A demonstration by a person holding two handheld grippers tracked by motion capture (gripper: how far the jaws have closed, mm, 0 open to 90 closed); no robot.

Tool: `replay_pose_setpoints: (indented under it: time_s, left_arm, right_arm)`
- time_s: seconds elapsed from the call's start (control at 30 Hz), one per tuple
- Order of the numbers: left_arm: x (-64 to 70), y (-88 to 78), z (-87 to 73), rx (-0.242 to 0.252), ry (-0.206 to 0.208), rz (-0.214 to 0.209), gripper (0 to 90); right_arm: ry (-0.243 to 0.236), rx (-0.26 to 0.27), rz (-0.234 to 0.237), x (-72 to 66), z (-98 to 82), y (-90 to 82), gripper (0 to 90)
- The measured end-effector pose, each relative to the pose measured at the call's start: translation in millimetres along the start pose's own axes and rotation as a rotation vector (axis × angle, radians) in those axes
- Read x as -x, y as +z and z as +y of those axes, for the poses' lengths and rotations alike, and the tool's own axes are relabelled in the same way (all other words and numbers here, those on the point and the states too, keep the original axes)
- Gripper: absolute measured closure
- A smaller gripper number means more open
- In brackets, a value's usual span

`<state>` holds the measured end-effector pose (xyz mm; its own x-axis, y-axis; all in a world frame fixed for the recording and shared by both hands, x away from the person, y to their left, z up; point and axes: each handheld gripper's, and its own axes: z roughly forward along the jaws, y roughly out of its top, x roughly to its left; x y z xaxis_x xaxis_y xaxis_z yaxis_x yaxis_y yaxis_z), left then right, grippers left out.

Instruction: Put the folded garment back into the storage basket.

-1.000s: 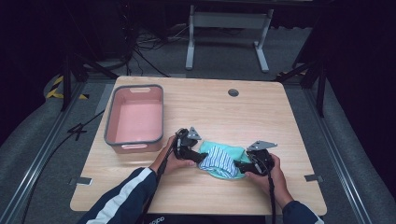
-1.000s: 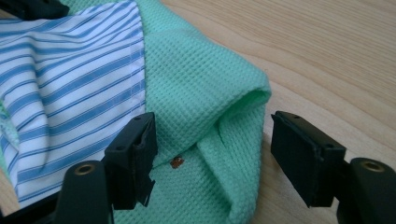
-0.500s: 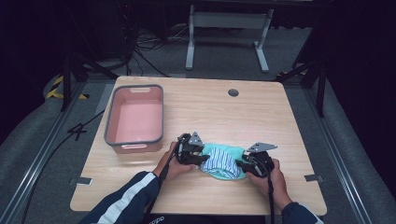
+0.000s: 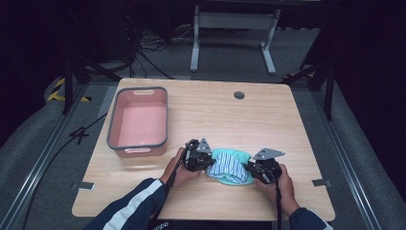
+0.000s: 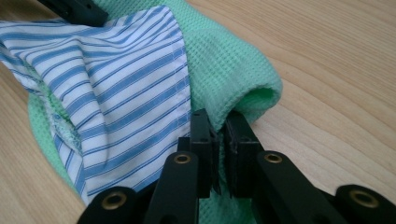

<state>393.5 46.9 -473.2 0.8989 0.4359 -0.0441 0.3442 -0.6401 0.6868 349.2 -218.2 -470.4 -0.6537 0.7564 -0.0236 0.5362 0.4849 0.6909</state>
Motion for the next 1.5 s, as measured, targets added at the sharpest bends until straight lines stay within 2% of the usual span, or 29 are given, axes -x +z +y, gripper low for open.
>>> replay_pose_setpoints:
  time_s: [0.13,0.23,0.33,0.53,0.67,0.77,0.8,0.87,1.03,1.23,1.27,1.33,1.5]
  left_arm:
    - [3.6,-0.8,3.9,-0.007,0.030,-0.002,82.8]
    - [3.5,-3.2,5.1,0.001,0.019,-0.007,82.9]
    - [3.2,-9.6,8.3,0.014,0.027,-0.009,83.0]
    - [6.2,-19.9,15.5,0.026,0.045,-0.003,83.0]
    - [6.1,-26.0,20.6,0.040,0.037,-0.002,83.0]
    - [6.6,-29.3,25.9,0.041,0.050,0.003,83.0]
    - [5.7,-33.8,30.0,0.043,0.061,0.010,83.0]
    - [5.4,-38.7,33.5,0.052,0.058,0.012,83.0]
    - [1.4,-53.7,41.5,0.061,0.075,0.037,82.9]
    - [-4.7,-70.7,44.1,0.082,0.057,0.066,82.9]
    - [-6.0,-74.3,44.3,0.091,0.054,0.071,83.0]
    - [-11.1,-86.2,45.2,0.101,0.050,0.088,83.0]
    - [-18.6,-103.9,46.4,0.121,0.035,0.118,83.0]
  right_arm:
    - [-0.009,0.009,0.004,1.3,-1.4,-6.9,83.8]
    - [-0.005,0.018,0.008,2.2,-0.3,-10.4,83.8]
    - [0.004,0.033,0.013,3.6,2.5,-15.0,83.8]
    - [-0.001,0.058,0.017,3.1,12.3,-22.4,83.8]
    - [-0.017,0.068,0.036,1.1,19.7,-28.2,83.8]
    - [-0.029,0.074,0.049,0.9,26.5,-32.4,83.7]
    - [-0.033,0.084,0.049,2.0,30.8,-35.0,83.7]
    - [-0.031,0.086,0.049,2.1,32.5,-36.1,83.8]
    - [-0.045,0.108,0.051,2.2,47.5,-43.4,83.8]
    - [-0.085,0.125,0.051,0.0,67.4,-47.7,83.8]
    - [-0.099,0.136,0.046,-1.1,77.4,-49.7,83.8]
    - [-0.105,0.147,0.049,-1.9,85.1,-51.1,83.8]
    - [-0.125,0.167,0.057,-6.7,105.5,-51.3,83.8]
